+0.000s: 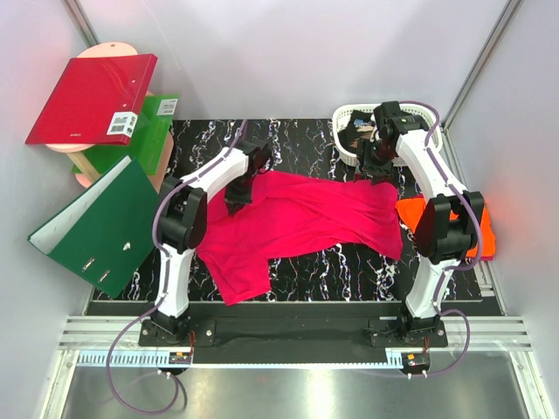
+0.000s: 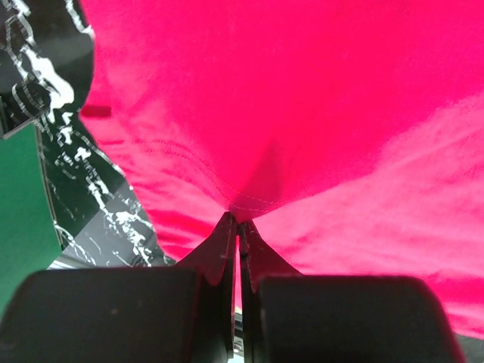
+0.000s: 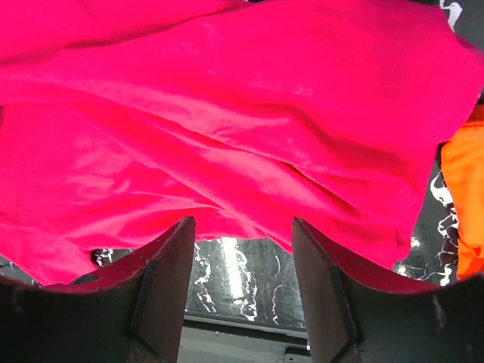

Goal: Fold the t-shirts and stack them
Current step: Fold the flattened tshirt in 1/3 of the way

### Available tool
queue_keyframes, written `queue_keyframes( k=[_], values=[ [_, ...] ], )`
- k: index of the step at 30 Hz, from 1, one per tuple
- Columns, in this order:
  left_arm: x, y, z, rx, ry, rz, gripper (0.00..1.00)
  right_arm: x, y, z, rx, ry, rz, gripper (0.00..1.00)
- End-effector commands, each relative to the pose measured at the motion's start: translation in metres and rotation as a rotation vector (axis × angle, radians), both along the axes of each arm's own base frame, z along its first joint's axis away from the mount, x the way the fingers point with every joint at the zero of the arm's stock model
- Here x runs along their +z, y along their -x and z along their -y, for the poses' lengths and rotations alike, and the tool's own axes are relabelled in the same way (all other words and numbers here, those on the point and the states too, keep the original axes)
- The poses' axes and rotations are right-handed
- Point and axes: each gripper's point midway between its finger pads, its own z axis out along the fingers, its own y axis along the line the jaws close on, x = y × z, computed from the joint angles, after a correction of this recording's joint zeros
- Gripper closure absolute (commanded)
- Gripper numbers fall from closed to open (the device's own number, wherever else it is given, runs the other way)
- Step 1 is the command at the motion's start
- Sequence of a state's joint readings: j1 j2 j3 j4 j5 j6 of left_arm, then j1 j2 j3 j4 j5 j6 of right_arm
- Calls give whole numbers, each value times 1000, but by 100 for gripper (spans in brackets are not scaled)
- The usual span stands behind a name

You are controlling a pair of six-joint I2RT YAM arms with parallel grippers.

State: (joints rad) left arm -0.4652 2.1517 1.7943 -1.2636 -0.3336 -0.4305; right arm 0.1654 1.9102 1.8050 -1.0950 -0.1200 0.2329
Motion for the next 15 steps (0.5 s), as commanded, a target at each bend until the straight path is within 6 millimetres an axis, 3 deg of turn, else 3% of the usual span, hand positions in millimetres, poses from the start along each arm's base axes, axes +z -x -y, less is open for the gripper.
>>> queue_keyframes(
  k=[1, 9, 10, 11, 12, 13, 15],
  values=[
    [30, 17, -13, 10, -25, 11, 100, 7, -2, -6, 25, -27, 28, 38],
    [36, 53, -14, -13, -47, -58, 100, -1, 0, -8, 25, -41, 3, 38],
    [32, 58, -13, -12, -44, -75, 95, -3, 0, -9, 25, -44, -1, 38],
    [23, 66, -16, -10, -60, -115, 74, -3, 0, -9, 25, -47, -1, 38],
    [18, 70, -16, 1, -67, -131, 26, -3, -1, -10, 24, -49, -1, 38],
    [14, 72, -18, 5, -79, -137, 7, -2, -1, -11, 26, -52, 2, 38],
    [16, 72, -21, 12, -94, -113, 1, 1, -2, -12, 28, -57, 9, 37]
  ],
)
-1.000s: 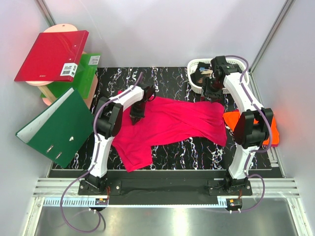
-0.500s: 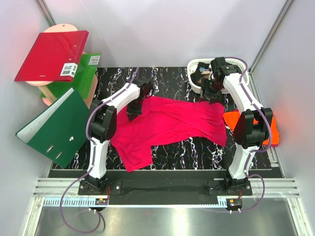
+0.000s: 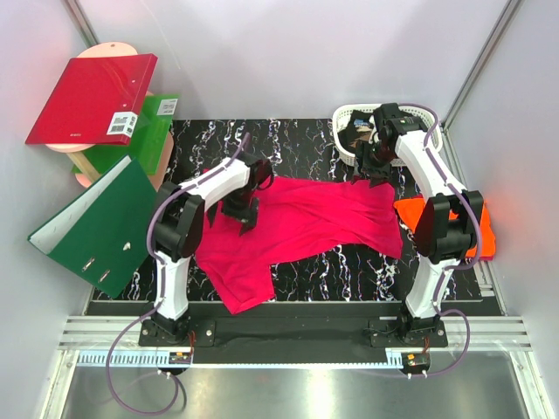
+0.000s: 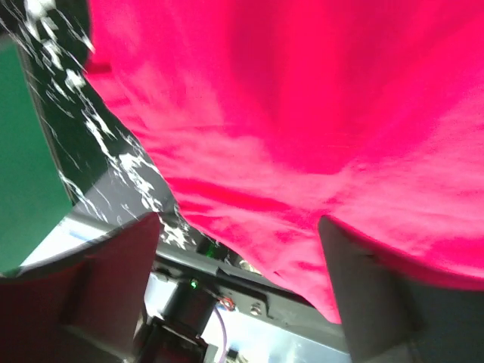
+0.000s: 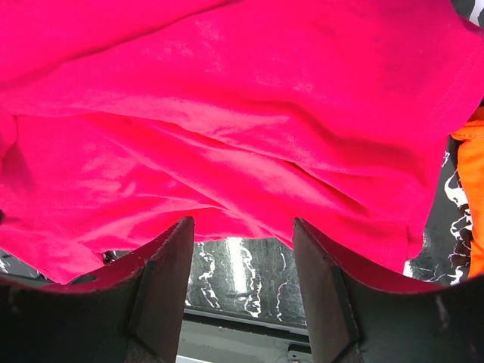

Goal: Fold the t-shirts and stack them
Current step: Fold the flattened tshirt in 1/3 of the way

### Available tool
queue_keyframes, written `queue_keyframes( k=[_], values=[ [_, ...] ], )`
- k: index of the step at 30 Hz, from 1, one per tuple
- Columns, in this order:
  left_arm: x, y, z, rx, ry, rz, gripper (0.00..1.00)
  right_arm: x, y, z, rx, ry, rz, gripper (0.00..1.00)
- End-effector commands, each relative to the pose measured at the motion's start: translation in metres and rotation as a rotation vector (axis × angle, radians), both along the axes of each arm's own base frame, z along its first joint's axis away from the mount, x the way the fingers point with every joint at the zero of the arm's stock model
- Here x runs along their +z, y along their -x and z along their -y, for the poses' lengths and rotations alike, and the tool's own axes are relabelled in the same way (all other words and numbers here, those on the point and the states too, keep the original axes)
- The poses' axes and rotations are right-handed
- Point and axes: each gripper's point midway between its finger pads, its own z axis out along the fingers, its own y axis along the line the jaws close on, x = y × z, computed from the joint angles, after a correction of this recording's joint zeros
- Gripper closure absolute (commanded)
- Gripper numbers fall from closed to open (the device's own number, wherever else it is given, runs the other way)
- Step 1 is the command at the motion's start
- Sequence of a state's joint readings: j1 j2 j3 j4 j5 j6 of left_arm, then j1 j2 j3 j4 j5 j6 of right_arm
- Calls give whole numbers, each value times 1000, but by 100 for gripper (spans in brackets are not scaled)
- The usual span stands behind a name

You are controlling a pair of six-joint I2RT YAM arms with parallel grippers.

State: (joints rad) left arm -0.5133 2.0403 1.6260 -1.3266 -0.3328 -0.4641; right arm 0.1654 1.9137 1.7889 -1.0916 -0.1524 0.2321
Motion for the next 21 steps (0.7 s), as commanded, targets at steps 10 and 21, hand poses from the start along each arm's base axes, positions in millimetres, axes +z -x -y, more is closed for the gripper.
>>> queue_keyframes(
  k=[10, 21],
  values=[
    [69, 33, 17, -9, 231, 234, 2, 4, 5, -11, 58, -58, 23, 11],
    [40, 146, 35, 113, 691, 159, 1, -4, 45, 9, -157, -420, -3, 0]
  ],
)
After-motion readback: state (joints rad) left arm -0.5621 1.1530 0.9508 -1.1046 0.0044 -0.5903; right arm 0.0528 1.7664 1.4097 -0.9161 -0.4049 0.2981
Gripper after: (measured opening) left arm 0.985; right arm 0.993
